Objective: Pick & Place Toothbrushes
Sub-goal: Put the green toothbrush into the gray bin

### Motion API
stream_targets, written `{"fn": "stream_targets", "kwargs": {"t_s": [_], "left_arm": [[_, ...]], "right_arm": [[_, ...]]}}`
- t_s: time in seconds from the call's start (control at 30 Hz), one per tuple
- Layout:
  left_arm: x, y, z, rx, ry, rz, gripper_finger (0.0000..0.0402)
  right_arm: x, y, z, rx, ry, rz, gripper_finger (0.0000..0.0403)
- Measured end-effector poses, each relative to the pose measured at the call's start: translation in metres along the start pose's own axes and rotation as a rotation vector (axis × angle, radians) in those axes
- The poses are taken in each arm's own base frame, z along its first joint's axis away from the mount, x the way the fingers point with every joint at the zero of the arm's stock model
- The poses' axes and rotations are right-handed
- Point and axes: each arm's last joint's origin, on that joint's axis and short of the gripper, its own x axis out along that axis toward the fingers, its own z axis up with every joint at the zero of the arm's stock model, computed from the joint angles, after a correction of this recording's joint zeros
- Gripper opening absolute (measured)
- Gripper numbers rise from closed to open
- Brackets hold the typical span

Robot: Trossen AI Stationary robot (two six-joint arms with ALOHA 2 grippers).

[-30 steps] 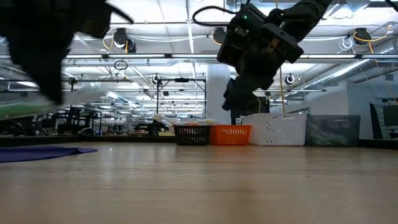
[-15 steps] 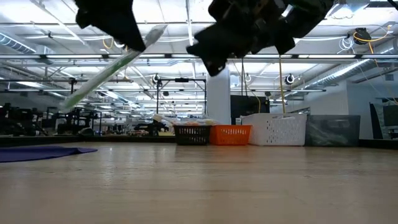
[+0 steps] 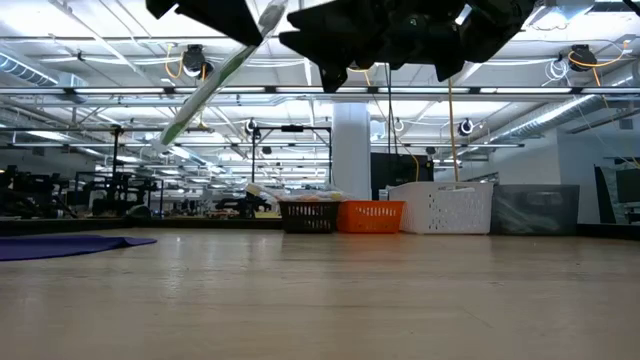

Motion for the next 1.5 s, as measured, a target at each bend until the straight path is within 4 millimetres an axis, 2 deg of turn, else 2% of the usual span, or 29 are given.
{"fn": "stream_targets", "kwargs": {"t_s": [0.27, 1.17, 1.27, 1.43, 1.5], "left_arm": [[0.005, -0.002, 0.009, 0.027, -0.045, -0.019, 0.0001], [0.013, 0.0, 0.017, 0.033, -0.066, -0.017, 0.0002], [0.015, 0.002, 0.018, 0.029, -0.064, -0.009, 0.0001], [0.018, 0.004, 0.02, 0.023, -0.061, 0.0, 0.0006], [0.019, 0.004, 0.02, 0.026, -0.059, 0.001, 0.0005]], "right_arm": [[-0.001, -0.001, 0.006, -0.014, -0.059, 0.005, 0.0125], [-0.003, -0.007, 0.013, -0.011, -0.133, -0.089, 0.0124], [-0.004, -0.007, 0.013, 0.035, -0.135, -0.105, 0.0104], [-0.004, -0.008, 0.012, 0.023, -0.122, -0.11, 0.0021], [-0.003, -0.008, 0.011, 0.022, -0.116, -0.119, 0.0016]]}}
